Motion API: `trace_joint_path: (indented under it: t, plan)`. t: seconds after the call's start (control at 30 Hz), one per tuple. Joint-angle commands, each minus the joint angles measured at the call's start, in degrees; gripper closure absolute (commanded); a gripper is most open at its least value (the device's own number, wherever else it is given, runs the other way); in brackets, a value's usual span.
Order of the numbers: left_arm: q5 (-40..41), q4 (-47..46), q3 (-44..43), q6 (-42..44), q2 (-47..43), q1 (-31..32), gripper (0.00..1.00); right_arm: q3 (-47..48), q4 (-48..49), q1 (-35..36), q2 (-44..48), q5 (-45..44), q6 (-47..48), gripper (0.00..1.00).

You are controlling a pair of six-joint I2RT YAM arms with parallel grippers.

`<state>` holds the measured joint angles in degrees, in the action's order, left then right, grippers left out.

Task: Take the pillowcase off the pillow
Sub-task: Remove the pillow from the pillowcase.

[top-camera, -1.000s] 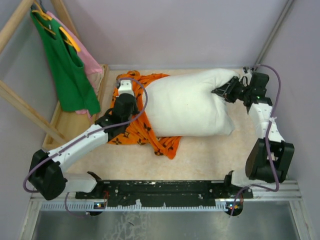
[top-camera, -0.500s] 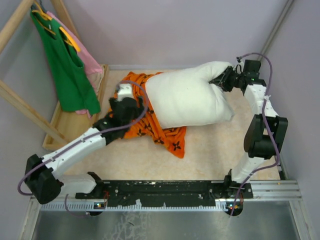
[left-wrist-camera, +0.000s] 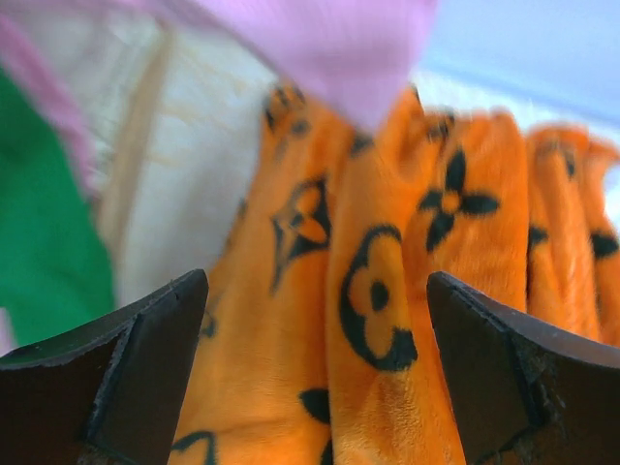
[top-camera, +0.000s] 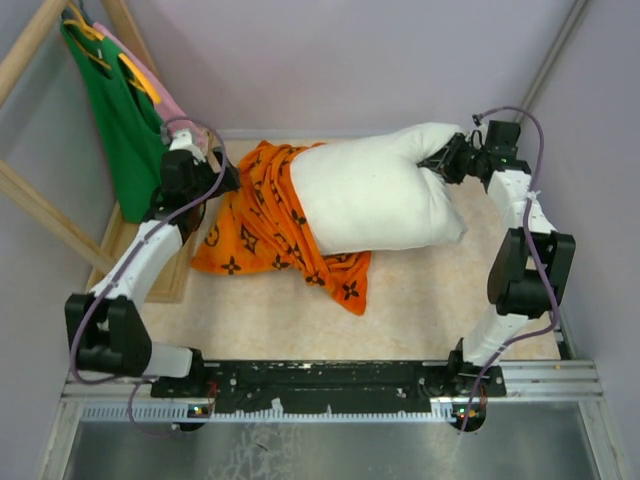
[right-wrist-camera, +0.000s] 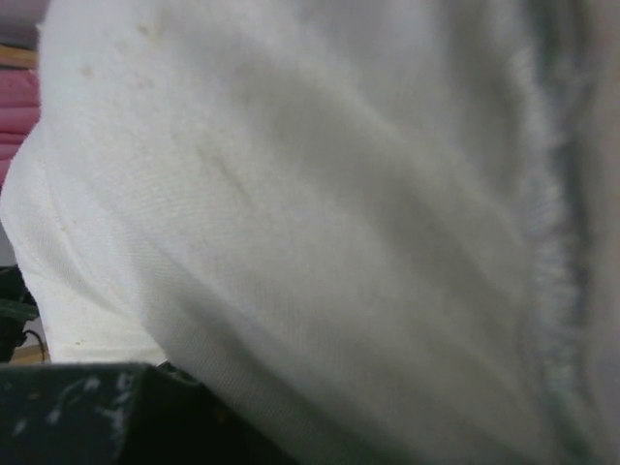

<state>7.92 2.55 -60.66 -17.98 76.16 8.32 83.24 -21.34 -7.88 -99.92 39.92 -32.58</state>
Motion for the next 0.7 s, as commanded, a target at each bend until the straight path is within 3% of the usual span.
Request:
trace_joint_path:
  t: [0.0, 0.07, 0.1, 0.13, 0.2, 0.23, 0.27, 0.3, 0.5, 0.67]
  plan:
    - [-17.91, -4.86, 3.16, -0.32, 6.29, 0.30, 0.00, -1.57, 9.60, 0.85, 4.18, -1.35, -1.14, 1.00]
    - [-18.00, -8.92, 6.33, -1.22, 7.91, 0.30, 0.02, -2.29, 10.06, 1.45, 4.17, -1.50, -1.39, 1.00]
    - [-17.82, -9.67, 7.26, -1.19, 8.74, 0.34, 0.06, -2.15, 9.29, 1.68, 4.13, -2.40, -0.78, 1.00]
    - [-17.30, -9.90, 7.98, -1.14, 9.55, 0.27, 0.16, -1.90, 8.51, 1.82, 4.13, -3.26, -0.23, 1.00]
    - [-13.70, -9.48, 9.35, -1.42, 10.31, 0.06, 0.49, -1.65, 7.47, 1.77, 4.40, -4.77, 0.14, 1.00]
    - [-11.00, -9.28, 10.39, -2.36, 10.21, -0.18, 0.77, -1.46, 7.16, 1.55, 4.59, -5.36, 0.21, 1.00]
    - [-8.37, -9.40, 11.53, -3.44, 9.71, -0.78, 0.91, -1.60, 7.72, 0.97, 4.70, -5.49, -0.29, 1.00]
    - [-6.24, -9.95, 13.18, -4.53, 8.95, -2.01, 0.99, -2.01, 8.93, 0.24, 5.70, -5.17, -1.28, 1.00]
    - [-3.61, -15.20, 24.95, -12.11, 2.09, -11.67, 1.00, -12.92, 28.42, -10.21, 12.13, -1.79, -19.08, 1.00]
    - [5.20, -14.47, 31.00, -13.86, -5.63, -14.30, 1.00, -15.02, 28.12, -12.83, 15.45, -6.22, -19.09, 1.00]
